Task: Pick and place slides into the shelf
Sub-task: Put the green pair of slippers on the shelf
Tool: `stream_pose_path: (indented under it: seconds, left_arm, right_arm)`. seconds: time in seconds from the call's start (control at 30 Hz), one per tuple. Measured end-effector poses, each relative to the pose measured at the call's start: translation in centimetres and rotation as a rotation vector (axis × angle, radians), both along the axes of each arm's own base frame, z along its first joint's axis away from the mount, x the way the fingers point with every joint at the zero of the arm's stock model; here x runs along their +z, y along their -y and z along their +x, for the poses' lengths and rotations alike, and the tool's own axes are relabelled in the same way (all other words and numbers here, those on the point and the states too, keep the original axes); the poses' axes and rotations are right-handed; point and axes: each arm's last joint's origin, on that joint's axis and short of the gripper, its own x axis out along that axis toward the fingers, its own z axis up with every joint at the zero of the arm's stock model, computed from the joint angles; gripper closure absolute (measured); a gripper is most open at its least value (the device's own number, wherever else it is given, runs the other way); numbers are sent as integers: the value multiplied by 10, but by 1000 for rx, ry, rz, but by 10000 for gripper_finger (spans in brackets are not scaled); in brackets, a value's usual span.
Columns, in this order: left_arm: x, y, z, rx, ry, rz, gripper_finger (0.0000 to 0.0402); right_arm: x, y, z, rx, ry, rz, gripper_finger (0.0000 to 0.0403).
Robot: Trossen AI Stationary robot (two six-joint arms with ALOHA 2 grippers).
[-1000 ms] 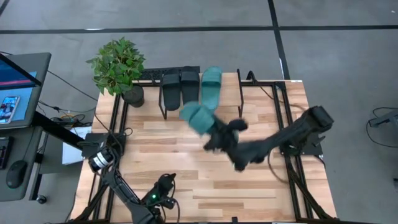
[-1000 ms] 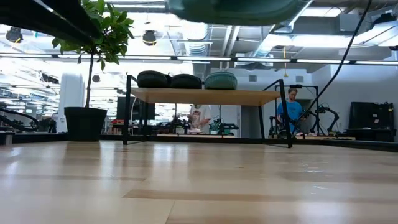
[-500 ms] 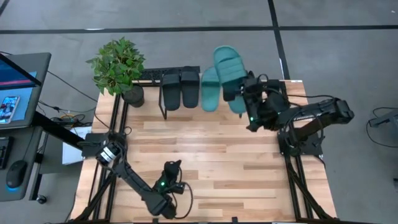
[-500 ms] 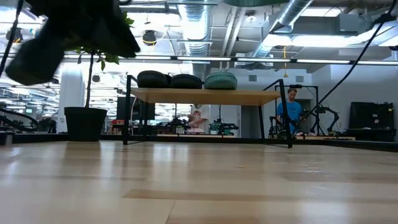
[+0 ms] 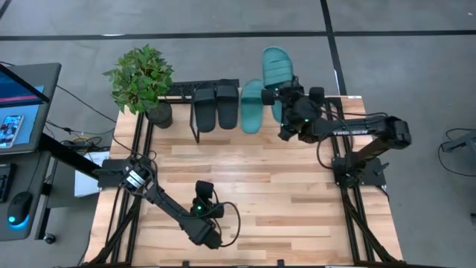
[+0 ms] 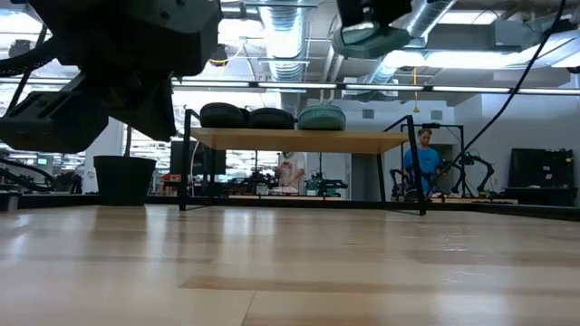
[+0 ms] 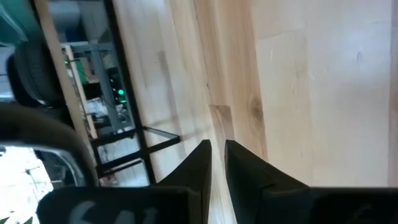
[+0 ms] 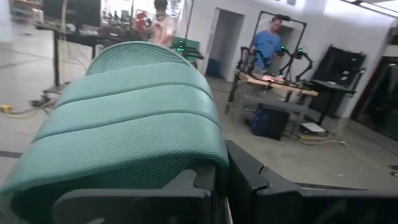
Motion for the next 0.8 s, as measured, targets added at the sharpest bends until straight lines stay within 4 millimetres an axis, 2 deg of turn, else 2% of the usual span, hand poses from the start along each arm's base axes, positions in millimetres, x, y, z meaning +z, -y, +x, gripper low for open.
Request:
stream_pose_path:
  seconds: [0.27,0.53,0.7,0.8]
  left_arm:
    - [1,-1,1,-31,3,34,365]
    - [3,-2,3,-94,42,108,365]
    - [4,-2,4,-117,57,136,365]
    - [4,-4,6,-126,68,155,365]
  right_arm:
    - [-17,18,3,-53,-163,19,395]
    - [-20,23,2,-69,-195,24,400]
    - [-7,34,-13,-108,-177,24,401]
    - [5,36,-23,-66,-129,2,401]
